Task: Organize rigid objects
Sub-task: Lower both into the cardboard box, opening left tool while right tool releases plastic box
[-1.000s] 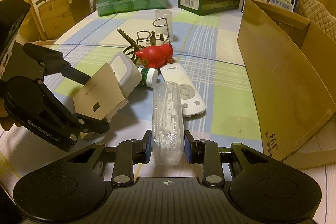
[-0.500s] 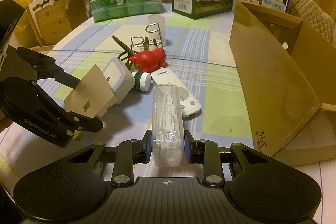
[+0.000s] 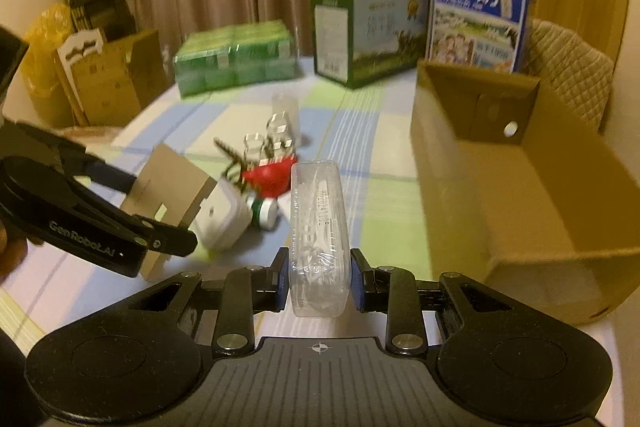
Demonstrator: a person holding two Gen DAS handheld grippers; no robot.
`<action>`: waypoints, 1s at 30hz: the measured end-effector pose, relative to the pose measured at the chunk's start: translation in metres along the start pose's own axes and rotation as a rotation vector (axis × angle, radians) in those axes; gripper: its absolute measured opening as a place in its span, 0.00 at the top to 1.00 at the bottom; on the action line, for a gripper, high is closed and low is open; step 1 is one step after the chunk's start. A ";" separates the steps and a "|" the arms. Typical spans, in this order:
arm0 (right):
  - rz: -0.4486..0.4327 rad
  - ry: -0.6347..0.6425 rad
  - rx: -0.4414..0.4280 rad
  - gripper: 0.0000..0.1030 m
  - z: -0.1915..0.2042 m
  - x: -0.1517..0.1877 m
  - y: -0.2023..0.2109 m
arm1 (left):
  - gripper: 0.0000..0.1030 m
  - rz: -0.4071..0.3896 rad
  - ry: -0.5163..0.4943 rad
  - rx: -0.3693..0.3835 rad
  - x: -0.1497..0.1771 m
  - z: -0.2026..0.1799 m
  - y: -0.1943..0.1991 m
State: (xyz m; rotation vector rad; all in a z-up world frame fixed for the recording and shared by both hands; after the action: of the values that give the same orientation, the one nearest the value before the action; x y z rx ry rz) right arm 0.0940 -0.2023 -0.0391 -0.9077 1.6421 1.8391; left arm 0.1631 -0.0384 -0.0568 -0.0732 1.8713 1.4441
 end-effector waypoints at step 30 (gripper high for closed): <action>-0.067 -0.221 0.178 0.74 -0.235 -0.026 0.041 | 0.17 -0.055 -0.126 0.115 -0.143 -0.199 -0.073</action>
State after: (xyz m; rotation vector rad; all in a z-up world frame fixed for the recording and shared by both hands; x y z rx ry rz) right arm 0.1138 -0.4384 -0.0032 -0.6501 1.5880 1.6534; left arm 0.1955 -0.2888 -0.0174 0.0214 1.8311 1.2715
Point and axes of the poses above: each gripper's, at about its wrist camera, not at the fingertips, and y roughly against the way its jaws point, z to its left, x to its underside, the point moved 4 cm from there along -y, roughly the way its jaws point, and after that the axes turned 4 degrees about x, right-handed, at the moved point
